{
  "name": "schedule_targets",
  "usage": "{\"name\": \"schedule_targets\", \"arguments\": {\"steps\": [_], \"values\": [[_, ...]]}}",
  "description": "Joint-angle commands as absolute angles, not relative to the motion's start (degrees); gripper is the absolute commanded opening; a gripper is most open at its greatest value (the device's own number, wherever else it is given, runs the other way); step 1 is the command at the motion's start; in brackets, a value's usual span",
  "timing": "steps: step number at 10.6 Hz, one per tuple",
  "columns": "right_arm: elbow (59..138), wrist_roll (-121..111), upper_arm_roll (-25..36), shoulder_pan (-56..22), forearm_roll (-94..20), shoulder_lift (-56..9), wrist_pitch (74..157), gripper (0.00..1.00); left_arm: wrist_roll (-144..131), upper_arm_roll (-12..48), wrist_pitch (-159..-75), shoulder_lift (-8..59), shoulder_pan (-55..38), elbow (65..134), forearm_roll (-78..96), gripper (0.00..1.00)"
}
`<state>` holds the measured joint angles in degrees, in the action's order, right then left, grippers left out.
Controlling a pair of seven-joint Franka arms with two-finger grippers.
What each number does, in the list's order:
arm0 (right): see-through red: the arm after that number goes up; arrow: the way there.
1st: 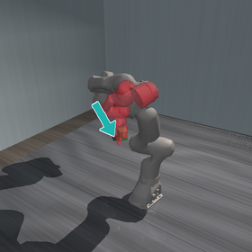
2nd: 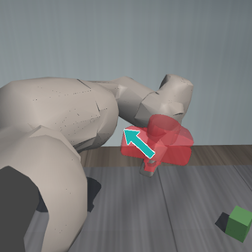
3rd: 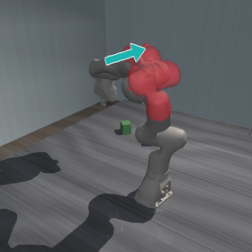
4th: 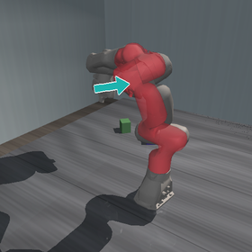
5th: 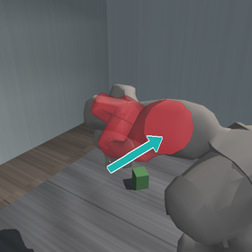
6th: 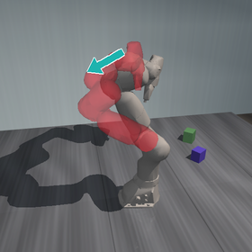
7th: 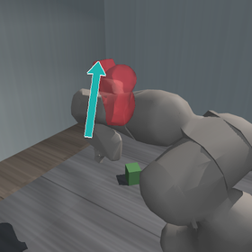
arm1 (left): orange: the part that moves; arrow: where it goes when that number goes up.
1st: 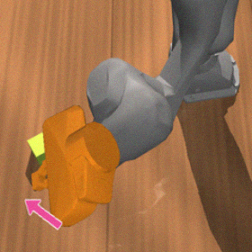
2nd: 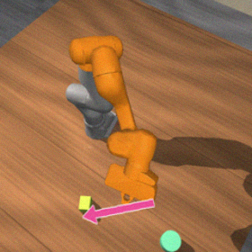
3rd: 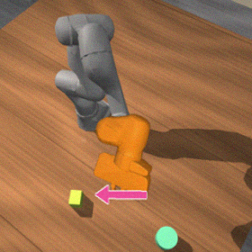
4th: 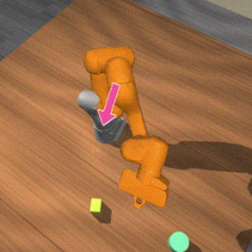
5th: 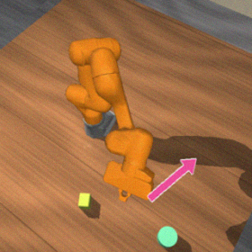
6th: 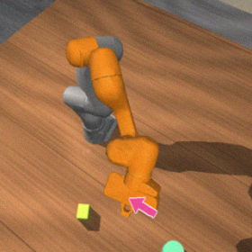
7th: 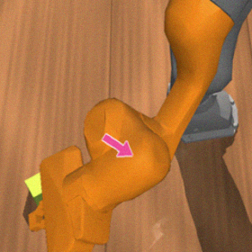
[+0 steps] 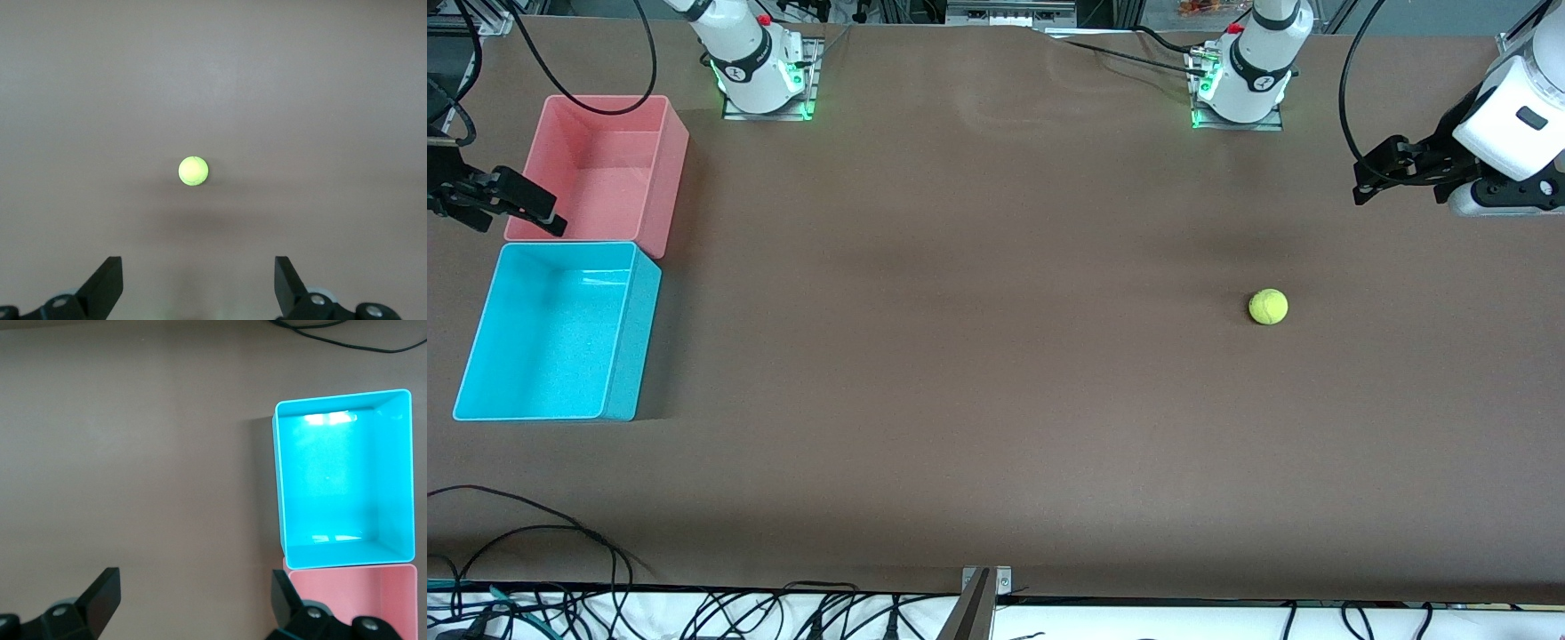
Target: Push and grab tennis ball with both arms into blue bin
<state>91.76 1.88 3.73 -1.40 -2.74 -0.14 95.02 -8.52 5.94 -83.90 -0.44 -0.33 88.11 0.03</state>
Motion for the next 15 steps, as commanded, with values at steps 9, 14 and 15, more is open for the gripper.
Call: {"name": "schedule_targets", "arguments": {"steps": [9,14,15], "values": [[90.26,0.88,3.52,-0.53,-2.55,-0.61,94.39,1.0,-8.96,6.24,-82.97,-0.79,-0.18,87.71,-0.44,1.0],[90.26,0.88,3.52,-0.53,-2.46,-0.62,94.39,1.0,-8.97,5.8,-82.97,-0.09,0.09,87.8,-0.44,1.0],[90.26,0.88,3.52,-0.53,-2.46,-0.53,94.39,1.0,-8.96,5.71,-82.97,0.43,0.09,87.8,-0.53,1.0]]}}
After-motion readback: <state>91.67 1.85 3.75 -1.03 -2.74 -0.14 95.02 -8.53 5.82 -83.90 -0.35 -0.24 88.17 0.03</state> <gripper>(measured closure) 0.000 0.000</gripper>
